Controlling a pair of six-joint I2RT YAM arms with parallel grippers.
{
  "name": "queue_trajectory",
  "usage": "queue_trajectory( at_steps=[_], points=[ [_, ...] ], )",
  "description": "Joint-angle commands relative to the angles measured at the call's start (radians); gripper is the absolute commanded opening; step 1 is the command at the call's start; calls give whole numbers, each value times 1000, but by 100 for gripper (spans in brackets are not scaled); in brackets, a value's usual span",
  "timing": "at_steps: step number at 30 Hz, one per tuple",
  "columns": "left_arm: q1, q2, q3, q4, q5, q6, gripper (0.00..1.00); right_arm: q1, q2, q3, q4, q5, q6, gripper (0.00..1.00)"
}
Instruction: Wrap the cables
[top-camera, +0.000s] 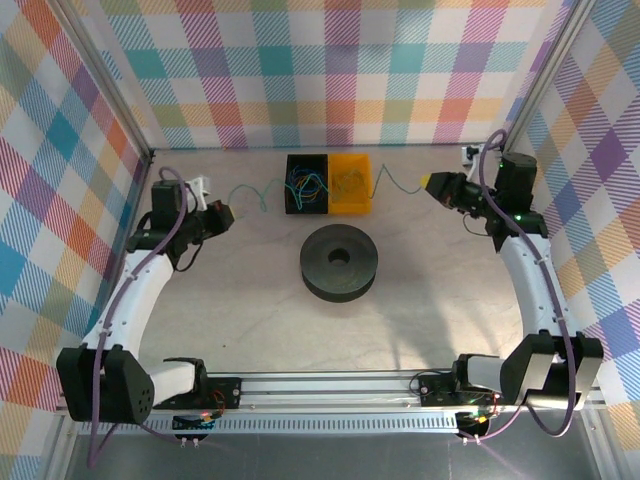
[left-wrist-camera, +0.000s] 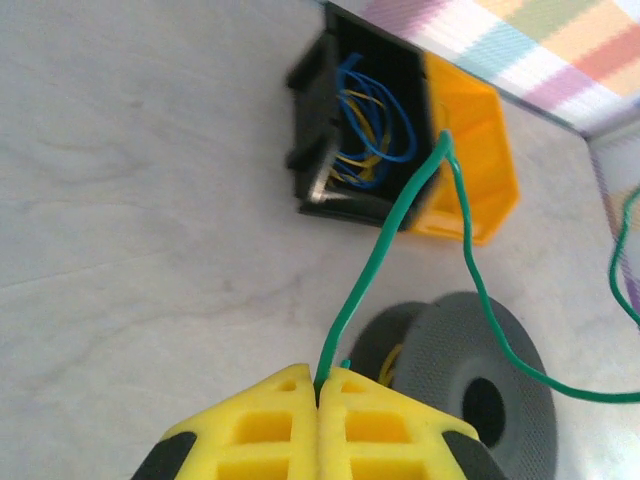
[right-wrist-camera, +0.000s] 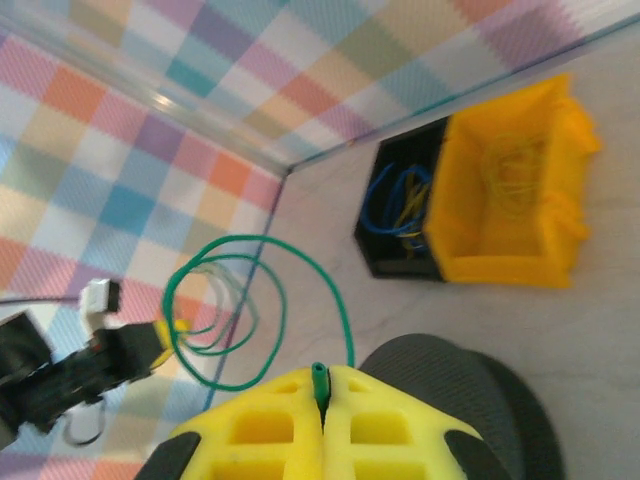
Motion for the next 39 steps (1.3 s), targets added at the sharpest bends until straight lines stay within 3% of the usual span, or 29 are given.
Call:
queue_trajectory(
  at_steps=[1, 6, 17, 32, 39],
  points=[
    [89, -38, 44, -88, -21, 21, 0, -78, 28, 3, -51, 96, -81, 0],
    [187, -40, 78, -124, 14, 37, 0, -181, 59, -14, -57, 148, -94, 0],
    [371, -31, 138, -159, 110, 50, 0, -312, 142, -24, -62, 230, -132, 0],
    [586, -38, 211, -182, 164, 15, 0, -387, 208, -25, -97, 375, -146, 0],
    [689, -69, 192, -102, 173, -111, 0, -444, 230, -13, -110, 425, -147, 0]
  ],
)
